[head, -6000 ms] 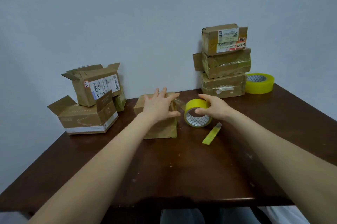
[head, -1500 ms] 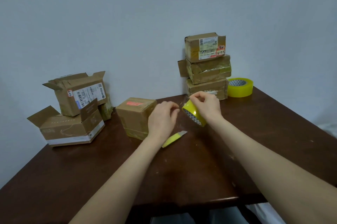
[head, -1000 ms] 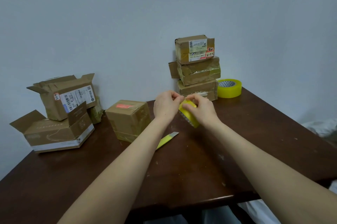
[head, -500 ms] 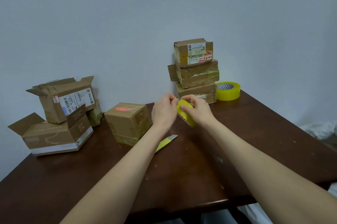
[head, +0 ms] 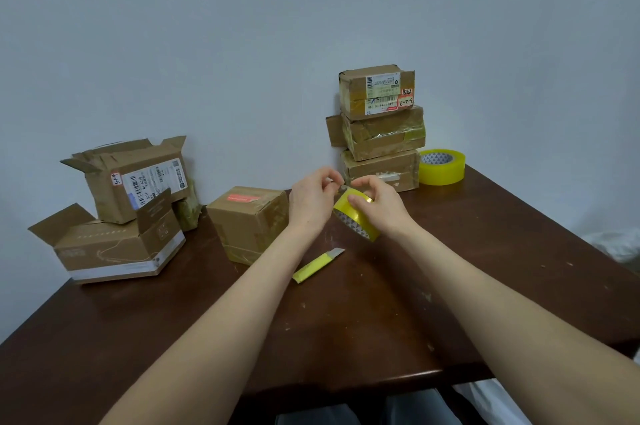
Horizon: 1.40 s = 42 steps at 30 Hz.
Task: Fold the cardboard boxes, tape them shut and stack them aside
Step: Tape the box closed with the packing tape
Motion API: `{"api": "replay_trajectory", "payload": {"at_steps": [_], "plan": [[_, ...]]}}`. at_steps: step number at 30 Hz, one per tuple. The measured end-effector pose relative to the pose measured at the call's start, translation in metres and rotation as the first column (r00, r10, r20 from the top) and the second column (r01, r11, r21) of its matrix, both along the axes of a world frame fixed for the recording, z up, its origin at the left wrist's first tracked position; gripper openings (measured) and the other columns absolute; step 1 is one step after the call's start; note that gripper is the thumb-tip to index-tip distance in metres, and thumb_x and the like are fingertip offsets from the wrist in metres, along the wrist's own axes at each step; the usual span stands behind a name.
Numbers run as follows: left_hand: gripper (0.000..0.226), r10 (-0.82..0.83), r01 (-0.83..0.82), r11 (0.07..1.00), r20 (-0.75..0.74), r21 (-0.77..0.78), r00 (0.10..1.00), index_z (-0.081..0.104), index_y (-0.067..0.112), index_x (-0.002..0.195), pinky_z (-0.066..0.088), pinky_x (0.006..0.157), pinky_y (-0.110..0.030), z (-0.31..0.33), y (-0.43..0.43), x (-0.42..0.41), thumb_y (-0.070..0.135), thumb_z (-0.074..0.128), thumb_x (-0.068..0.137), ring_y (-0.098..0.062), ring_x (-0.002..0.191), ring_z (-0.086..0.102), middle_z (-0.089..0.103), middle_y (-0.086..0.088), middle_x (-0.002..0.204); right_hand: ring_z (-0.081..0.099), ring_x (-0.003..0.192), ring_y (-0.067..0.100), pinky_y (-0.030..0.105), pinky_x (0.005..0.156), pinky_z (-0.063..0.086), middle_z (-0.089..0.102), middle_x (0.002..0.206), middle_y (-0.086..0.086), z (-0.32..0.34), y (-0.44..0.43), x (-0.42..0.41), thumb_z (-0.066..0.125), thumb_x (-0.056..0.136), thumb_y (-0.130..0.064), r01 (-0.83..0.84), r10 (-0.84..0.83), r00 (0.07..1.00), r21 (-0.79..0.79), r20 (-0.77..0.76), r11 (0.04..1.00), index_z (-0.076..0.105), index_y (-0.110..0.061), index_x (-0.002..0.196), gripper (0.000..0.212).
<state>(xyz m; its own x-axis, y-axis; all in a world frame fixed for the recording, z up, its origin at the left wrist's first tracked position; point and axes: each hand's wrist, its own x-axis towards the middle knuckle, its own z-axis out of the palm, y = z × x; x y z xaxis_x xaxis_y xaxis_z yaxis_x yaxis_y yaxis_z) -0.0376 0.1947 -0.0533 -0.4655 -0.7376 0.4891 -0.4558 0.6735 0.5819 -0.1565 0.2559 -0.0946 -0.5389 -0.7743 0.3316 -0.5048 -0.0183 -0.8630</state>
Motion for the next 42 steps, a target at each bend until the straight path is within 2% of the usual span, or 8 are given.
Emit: {"api": "replay_trajectory", "payload": {"at_steps": [6, 13, 17, 22, 25, 30, 38, 42], "plan": [[0.029, -0.053, 0.052, 0.999, 0.112, 0.013, 0.992, 0.072, 0.016, 0.109, 0.049, 0.087, -0.029, -0.003, -0.004, -0.001, 0.023, 0.072, 0.081, -0.016, 0.094, 0.064, 0.071, -0.002, 0.099, 0.053, 0.085, 0.014, 0.021, 0.065, 0.039, 0.055, 0.085, -0.003, 0.007, 0.005, -0.002, 0.056, 0.091, -0.014, -0.024, 0.024, 0.999, -0.006, 0.038, 1.0, 0.057, -0.015, 0.115, 0.024], [0.006, 0.009, -0.002, 0.997, 0.098, -0.075, 0.995, 0.074, 0.017, 0.086, 0.042, 0.083, -0.03, -0.001, -0.007, -0.004, 0.02, 0.07, 0.083, -0.012, 0.095, 0.045, 0.042, 0.001, 0.103, 0.049, 0.073, 0.007, 0.017, 0.062, 0.037, 0.053, 0.077, -0.009, 0.013, 0.01, -0.002, 0.058, 0.09, -0.014, -0.021, 0.021, 1.0, -0.057, -0.015, 0.998, 0.058, -0.016, 0.112, 0.022], [0.01, 0.007, -0.005, 0.999, 0.063, -0.032, 0.998, 0.076, 0.016, 0.087, 0.049, 0.081, -0.03, 0.0, -0.006, -0.006, 0.022, 0.069, 0.083, -0.017, 0.092, 0.062, 0.069, -0.001, 0.094, 0.05, 0.076, 0.008, 0.012, 0.062, 0.035, 0.057, 0.08, -0.007, 0.015, 0.012, -0.004, 0.059, 0.091, -0.016, -0.013, 0.01, 0.999, -0.07, -0.033, 0.997, 0.058, -0.016, 0.112, 0.021], [0.013, 0.038, -0.039, 0.999, 0.06, 0.008, 0.997, 0.073, 0.018, 0.081, 0.052, 0.077, -0.033, 0.0, -0.01, -0.006, 0.03, 0.073, 0.079, -0.019, 0.085, 0.064, 0.071, -0.001, 0.083, 0.05, 0.072, 0.007, 0.014, 0.06, 0.036, 0.056, 0.074, -0.005, 0.014, 0.014, -0.004, 0.06, 0.09, -0.017, 0.002, -0.007, 0.998, -0.074, -0.063, 0.997, 0.059, -0.018, 0.11, 0.02], [0.031, 0.119, -0.115, 0.993, 0.132, -0.037, 0.984, 0.061, 0.015, 0.083, 0.049, 0.074, -0.036, 0.001, -0.012, -0.006, 0.046, 0.069, 0.081, -0.024, 0.085, 0.059, 0.068, -0.004, 0.086, 0.054, 0.084, 0.012, 0.021, 0.064, 0.039, 0.061, 0.085, -0.005, 0.01, 0.015, -0.002, 0.059, 0.09, -0.016, 0.0, -0.004, 0.992, -0.035, -0.125, 0.999, 0.059, -0.018, 0.113, 0.023], [0.015, 0.119, -0.095, 0.988, 0.217, -0.12, 0.969, 0.067, 0.015, 0.089, 0.046, 0.07, -0.03, -0.01, -0.016, 0.012, 0.03, 0.063, 0.089, -0.024, 0.089, 0.061, 0.067, -0.004, 0.088, 0.055, 0.111, 0.017, 0.025, 0.083, 0.04, 0.063, 0.116, 0.004, 0.007, 0.019, -0.008, 0.057, 0.092, -0.016, 0.064, -0.06, 0.99, 0.027, -0.124, 0.998, 0.06, -0.018, 0.121, 0.029], [0.026, 0.035, -0.014, 0.964, 0.073, -0.265, 0.997, 0.071, 0.024, 0.109, 0.045, 0.075, -0.028, -0.02, 0.001, 0.009, 0.035, 0.065, 0.087, -0.013, 0.095, 0.054, 0.058, 0.003, 0.1, 0.054, 0.09, 0.014, 0.026, 0.076, 0.039, 0.059, 0.085, -0.003, 0.01, 0.015, 0.001, 0.059, 0.091, -0.017, 0.068, -0.07, 0.996, -0.049, -0.049, 0.996, 0.061, -0.017, 0.114, 0.023], [0.023, 0.011, -0.007, 0.996, 0.048, -0.088, 0.999, 0.074, 0.022, 0.104, 0.045, 0.082, -0.029, -0.014, -0.003, 0.001, 0.033, 0.066, 0.085, -0.016, 0.098, 0.06, 0.068, 0.0, 0.101, 0.054, 0.081, 0.011, 0.025, 0.074, 0.038, 0.058, 0.07, -0.011, 0.012, 0.017, 0.003, 0.06, 0.09, -0.016, 0.013, -0.015, 1.0, -0.099, -0.018, 0.995, 0.061, -0.018, 0.109, 0.019]]}}
